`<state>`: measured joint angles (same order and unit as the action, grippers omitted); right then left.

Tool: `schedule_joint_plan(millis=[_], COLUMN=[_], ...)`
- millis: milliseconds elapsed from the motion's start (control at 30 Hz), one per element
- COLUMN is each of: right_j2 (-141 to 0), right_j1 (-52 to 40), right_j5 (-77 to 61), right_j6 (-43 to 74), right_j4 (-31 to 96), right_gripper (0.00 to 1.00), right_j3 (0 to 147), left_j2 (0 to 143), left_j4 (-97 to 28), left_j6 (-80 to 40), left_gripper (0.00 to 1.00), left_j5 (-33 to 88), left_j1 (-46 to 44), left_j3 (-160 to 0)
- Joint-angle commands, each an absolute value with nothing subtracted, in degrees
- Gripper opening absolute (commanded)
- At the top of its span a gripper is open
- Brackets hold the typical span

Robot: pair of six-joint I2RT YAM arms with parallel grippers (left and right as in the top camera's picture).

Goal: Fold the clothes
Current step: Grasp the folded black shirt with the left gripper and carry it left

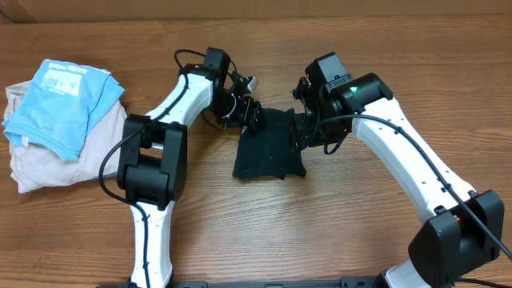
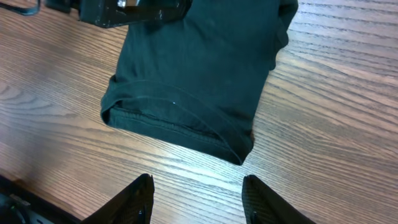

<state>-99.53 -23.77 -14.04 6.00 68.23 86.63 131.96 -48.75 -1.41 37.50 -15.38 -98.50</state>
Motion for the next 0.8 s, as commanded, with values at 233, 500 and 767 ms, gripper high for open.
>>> schedule_joint_plan(millis=[233, 500, 767], right_j2=[-99.5, -99.5, -99.4], right_j1=[-23.9, -23.7, -23.4], right_j5=[-13.4, -8.5, -8.4], right_j6=[6.0, 6.1, 6.0], right_j4=[68.3, 68.2, 68.0], right_gripper=[0.49, 0.49, 0.49], right_j3=[87.1, 87.1, 87.1], left_j2=[131.6, 119.4, 105.7], left_j4=[-51.1, -57.2, -58.7], left_j6=[-1.3, -1.7, -1.2], left_gripper=[0.04, 0.04, 0.04], left_j5=[30.9, 8.9, -3.6], left_j1=[-14.0, -10.4, -6.1], left_j3=[-101.5, -103.9, -103.9])
